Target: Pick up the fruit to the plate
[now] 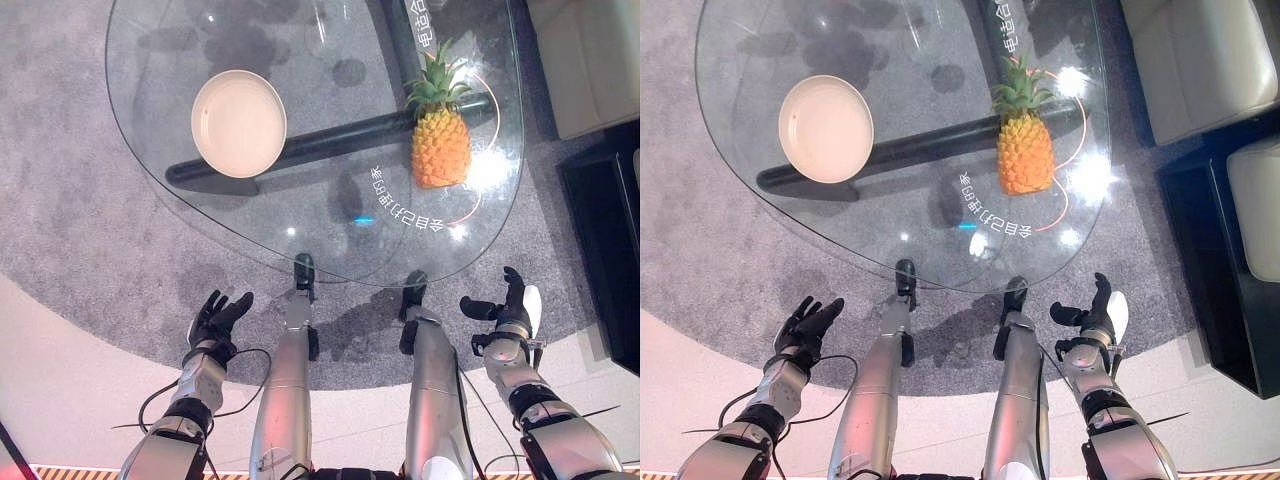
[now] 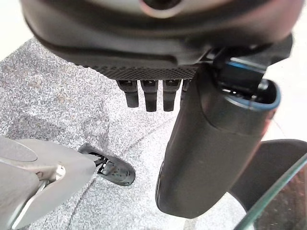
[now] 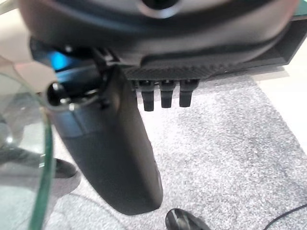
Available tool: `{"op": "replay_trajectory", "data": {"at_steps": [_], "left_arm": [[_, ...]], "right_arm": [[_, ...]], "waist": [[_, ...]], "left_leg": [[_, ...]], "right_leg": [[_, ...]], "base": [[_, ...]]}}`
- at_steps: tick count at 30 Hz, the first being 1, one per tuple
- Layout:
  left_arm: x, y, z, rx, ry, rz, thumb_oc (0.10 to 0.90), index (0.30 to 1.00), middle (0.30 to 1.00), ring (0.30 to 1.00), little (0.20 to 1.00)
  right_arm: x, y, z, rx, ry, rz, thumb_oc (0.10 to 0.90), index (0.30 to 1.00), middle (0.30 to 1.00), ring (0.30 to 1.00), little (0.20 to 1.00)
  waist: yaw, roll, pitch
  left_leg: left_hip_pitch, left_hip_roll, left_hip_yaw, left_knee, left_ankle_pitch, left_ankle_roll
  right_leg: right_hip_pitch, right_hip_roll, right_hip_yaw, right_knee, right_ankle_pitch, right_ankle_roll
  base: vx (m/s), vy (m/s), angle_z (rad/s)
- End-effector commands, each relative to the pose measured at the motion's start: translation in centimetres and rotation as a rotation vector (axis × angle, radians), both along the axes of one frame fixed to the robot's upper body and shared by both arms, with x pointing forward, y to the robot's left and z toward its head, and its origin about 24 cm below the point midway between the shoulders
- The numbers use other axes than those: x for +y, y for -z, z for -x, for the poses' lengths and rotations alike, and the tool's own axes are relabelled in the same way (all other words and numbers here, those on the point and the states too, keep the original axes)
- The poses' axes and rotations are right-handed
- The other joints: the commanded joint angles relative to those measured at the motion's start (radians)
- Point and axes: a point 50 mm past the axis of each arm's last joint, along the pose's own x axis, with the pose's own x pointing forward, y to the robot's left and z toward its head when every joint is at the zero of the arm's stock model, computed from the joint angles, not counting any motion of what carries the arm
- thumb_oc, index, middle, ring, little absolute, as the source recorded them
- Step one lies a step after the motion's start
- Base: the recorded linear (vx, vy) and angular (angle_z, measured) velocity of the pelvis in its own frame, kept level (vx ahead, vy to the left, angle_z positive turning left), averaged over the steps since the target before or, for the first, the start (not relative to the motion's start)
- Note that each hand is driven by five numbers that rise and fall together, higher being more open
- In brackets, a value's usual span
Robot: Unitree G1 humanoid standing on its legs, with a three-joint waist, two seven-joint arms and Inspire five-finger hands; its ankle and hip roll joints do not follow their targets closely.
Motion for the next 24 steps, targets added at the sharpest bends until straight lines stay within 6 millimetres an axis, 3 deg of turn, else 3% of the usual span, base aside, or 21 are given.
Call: {"op": "replay_trajectory", "data": {"at_steps": [1, 6, 12, 16, 24], "left_arm": [[2.7, -0.5, 0.6, 0.012, -0.078, -0.071, 0.8, 0.9, 0.9, 0.9, 0.9], [2.7, -0.4, 0.7, 0.019, -0.061, -0.079, 0.8, 0.9, 0.9, 0.9, 0.9], [2.9, 0.1, 1.4, 0.03, -0.049, -0.083, 0.8, 0.9, 0.9, 0.9, 0.9], [2.9, 0.4, 1.8, 0.036, -0.041, -0.088, 0.8, 0.9, 0.9, 0.9, 0.9], [2.5, 0.5, 2.0, 0.032, -0.048, -0.073, 0.8, 0.9, 0.9, 0.9, 0.9]], "right_arm": [[-2.1, -1.9, 0.1, -0.098, 0.062, 0.059, 0.8, 0.9, 0.9, 0.9, 0.9], [-3.3, -2.8, 0.2, -0.143, 0.142, 0.071, 0.8, 0.9, 0.9, 0.9, 0.9], [-6.9, -5.1, 1.4, -0.327, 0.443, 0.008, 0.8, 0.9, 0.9, 0.9, 0.9], [-8.5, -8.9, 1.2, -0.579, 0.592, -0.058, 0.8, 0.9, 0.9, 0.9, 0.9], [-5.4, -16.7, -0.3, -0.986, 0.523, -0.028, 0.8, 0.9, 0.9, 0.9, 0.9]], "waist": [[0.004, -0.019, -0.01], [0.006, -0.015, -0.01], [0.008, -0.014, -0.01], [0.012, -0.014, -0.01], [-0.001, -0.028, -0.01]], "left_leg": [[-0.055, -0.047, 0.007, 0.195, -0.16, 0.023], [-0.069, -0.047, 0.004, 0.216, -0.167, 0.021], [-0.07, -0.042, 0.003, 0.216, -0.17, 0.023], [-0.062, -0.04, 0.003, 0.201, -0.168, 0.023], [-0.051, -0.043, 0.003, 0.162, -0.151, 0.023]], "right_leg": [[-0.015, 0.051, -0.019, -0.095, 0.089, 0.002], [-0.026, 0.048, -0.02, -0.084, 0.087, -0.002], [-0.024, 0.049, -0.021, -0.089, 0.094, 0.001], [-0.017, 0.051, -0.026, -0.098, 0.098, 0.0], [-0.011, 0.052, -0.028, -0.133, 0.116, 0.002]], "base": [[0.0, 0.0, 0.0], [0.02, 0.0, 0.0], [0.02, -0.01, 0.0], [0.0, 0.0, 0.0], [0.0, 0.031, -0.01]]}}
